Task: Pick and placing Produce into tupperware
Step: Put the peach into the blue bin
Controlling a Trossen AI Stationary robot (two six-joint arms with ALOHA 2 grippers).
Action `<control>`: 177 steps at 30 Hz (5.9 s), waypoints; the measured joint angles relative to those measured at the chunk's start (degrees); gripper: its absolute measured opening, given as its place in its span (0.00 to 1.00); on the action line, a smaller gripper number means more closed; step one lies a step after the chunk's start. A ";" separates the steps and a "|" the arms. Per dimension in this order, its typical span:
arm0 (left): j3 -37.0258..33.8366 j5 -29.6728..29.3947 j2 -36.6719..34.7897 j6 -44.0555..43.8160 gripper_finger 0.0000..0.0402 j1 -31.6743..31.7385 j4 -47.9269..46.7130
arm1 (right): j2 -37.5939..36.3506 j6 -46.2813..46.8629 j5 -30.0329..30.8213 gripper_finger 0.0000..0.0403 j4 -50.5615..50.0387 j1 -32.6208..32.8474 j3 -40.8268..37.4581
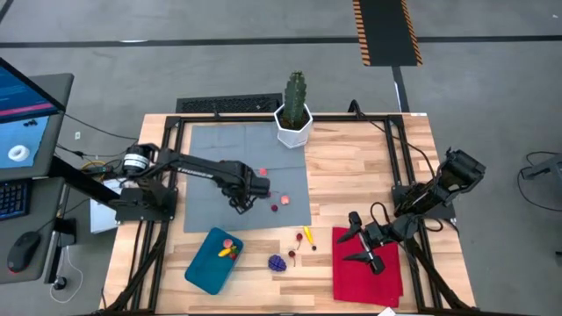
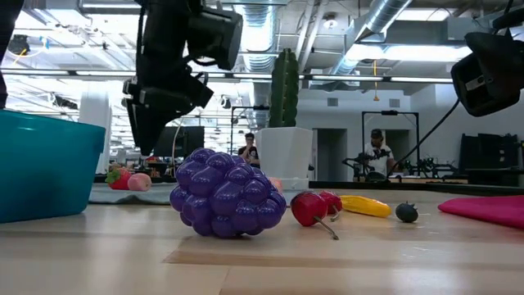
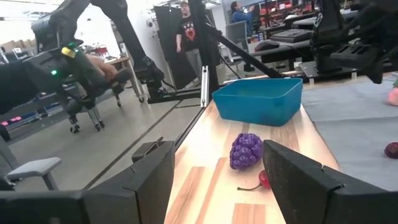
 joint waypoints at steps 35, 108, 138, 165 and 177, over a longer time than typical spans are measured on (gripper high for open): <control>-5.81 8.99 -0.82 8.69 0.57 11.68 5.79 | -0.02 0.89 -1.31 0.66 -0.92 -0.75 0.00; -20.42 -8.62 -40.62 9.55 0.22 -12.59 49.66 | 0.00 2.85 -1.29 0.66 -2.13 -2.03 -0.02; -50.47 -18.62 -60.96 41.61 0.22 -33.98 77.11 | 0.00 5.51 -0.85 0.66 -4.02 -4.65 0.19; -48.35 -48.63 -59.08 49.52 0.22 -36.92 86.10 | 0.00 4.36 -0.66 0.66 -6.53 -8.48 5.27; -48.35 -29.22 -58.82 -6.30 0.22 -48.57 66.96 | 0.00 3.93 -1.09 0.66 -9.46 -6.80 5.27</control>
